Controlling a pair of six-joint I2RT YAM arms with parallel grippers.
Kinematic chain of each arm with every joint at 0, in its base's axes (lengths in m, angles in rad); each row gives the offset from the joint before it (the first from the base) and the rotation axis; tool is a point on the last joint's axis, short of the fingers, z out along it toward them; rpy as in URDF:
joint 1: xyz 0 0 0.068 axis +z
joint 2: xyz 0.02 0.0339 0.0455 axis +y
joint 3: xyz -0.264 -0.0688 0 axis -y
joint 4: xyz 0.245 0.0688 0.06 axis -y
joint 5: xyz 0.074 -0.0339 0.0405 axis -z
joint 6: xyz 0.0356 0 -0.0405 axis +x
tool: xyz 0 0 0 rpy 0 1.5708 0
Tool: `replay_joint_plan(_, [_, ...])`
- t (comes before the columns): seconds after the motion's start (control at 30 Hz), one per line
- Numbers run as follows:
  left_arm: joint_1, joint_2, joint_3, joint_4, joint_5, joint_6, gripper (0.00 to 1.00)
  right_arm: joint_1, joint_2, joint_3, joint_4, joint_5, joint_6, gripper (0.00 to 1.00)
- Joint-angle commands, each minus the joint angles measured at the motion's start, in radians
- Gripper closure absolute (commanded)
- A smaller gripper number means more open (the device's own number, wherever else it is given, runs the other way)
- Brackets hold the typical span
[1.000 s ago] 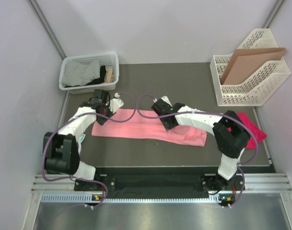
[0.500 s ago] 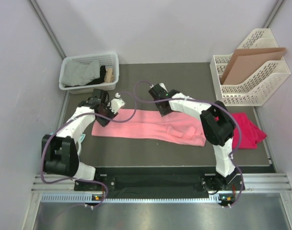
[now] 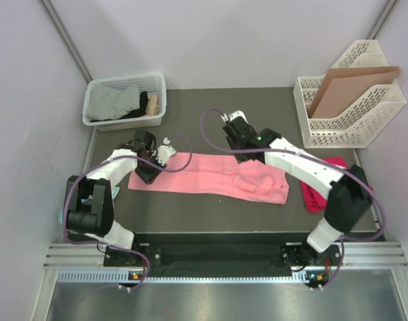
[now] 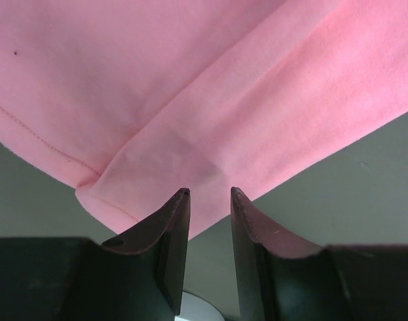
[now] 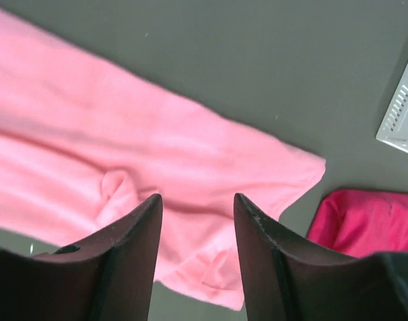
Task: Fold and stack the t-shirts
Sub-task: Fold the tshirt
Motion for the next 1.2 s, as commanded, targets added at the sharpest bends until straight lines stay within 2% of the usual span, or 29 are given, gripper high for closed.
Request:
replay_joint_plan(0.0, [-0.003, 0.024, 0.025, 0.055, 0.021, -0.021, 0.64, 0.048, -0.122, -0.157, 0.014, -0.001, 0.048, 0.54])
replay_joint_plan(0.27, [-0.002, 0.076, -0.006, 0.11, -0.038, -0.015, 0.64, 0.09, -0.146, -0.295, 0.048, -0.013, 0.073, 0.55])
replay_joint_plan(0.37, [-0.002, 0.098, -0.012, 0.127, -0.05, -0.016, 0.65, 0.099, -0.128, -0.323, 0.064, -0.005, 0.07, 0.49])
replay_joint_plan(0.5, [0.0, 0.107, -0.015, 0.124, -0.062, -0.021, 0.65, 0.123, -0.108, -0.335, 0.068, 0.018, 0.065, 0.34])
replay_joint_plan(0.53, [0.0, 0.104, -0.015, 0.129, -0.061, -0.021, 0.65, 0.132, -0.114, -0.342, 0.068, 0.021, 0.062, 0.33])
replay_joint_plan(0.67, [0.0, 0.098, -0.012, 0.123, -0.061, -0.026, 0.65, 0.178, -0.12, -0.355, 0.072, 0.05, 0.051, 0.35])
replay_joint_plan(0.8, [0.0, 0.096, -0.006, 0.12, -0.065, -0.021, 0.65, 0.197, -0.103, -0.363, 0.065, 0.077, 0.06, 0.44])
replay_joint_plan(1.17, [0.0, 0.1, -0.006, 0.12, -0.067, -0.018, 0.65, 0.353, -0.099, -0.362, -0.023, 0.272, 0.051, 0.38])
